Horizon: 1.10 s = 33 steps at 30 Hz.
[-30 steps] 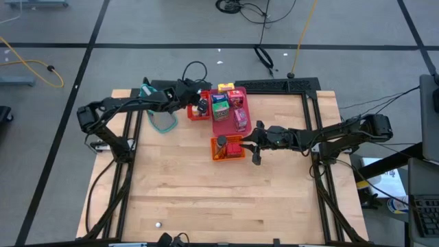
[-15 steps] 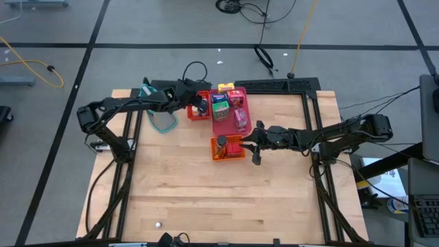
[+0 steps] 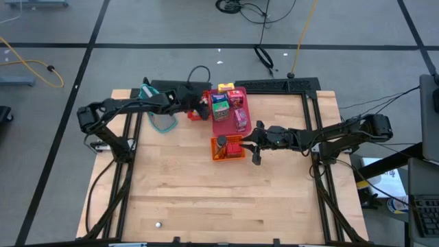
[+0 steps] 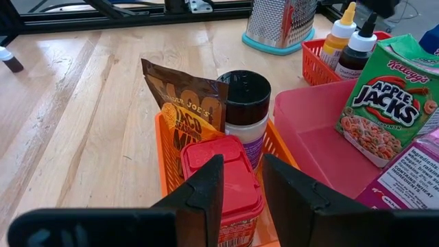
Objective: Pick & Place Kitchen Items
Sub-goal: Put the red food coloring bottle into the red bin
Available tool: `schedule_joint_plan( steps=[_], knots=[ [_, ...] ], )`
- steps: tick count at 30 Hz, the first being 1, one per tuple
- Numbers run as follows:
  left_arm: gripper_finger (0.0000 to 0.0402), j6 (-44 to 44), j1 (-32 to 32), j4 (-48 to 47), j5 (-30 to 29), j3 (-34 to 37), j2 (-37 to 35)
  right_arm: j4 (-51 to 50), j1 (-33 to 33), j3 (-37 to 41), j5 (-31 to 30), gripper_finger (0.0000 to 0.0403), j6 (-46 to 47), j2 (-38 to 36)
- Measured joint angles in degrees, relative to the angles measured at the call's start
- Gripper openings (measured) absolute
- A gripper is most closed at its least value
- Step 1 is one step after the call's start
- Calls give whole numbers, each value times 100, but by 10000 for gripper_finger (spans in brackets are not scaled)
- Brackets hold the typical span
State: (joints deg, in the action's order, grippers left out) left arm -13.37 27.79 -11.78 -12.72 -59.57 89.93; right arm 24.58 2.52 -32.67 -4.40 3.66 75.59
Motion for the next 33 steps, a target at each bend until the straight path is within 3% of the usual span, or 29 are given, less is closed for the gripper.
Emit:
schedule_joint_plan(
  steps=[4,16,27,33],
  knots=[
    [198,73,-297,-10,535,0,0,-1,0,0,0,93,0,-2],
    [198,-2,-1638,-679,473,0,-2,-2,-2,0,0,93,15,0],
    [198,-711,-3252,-1403,-208,53,-351,-7,-2,0,0,93,15,0],
    [198,-1438,-4135,-1829,-885,234,-737,39,0,0,0,93,15,-1]
  ],
)
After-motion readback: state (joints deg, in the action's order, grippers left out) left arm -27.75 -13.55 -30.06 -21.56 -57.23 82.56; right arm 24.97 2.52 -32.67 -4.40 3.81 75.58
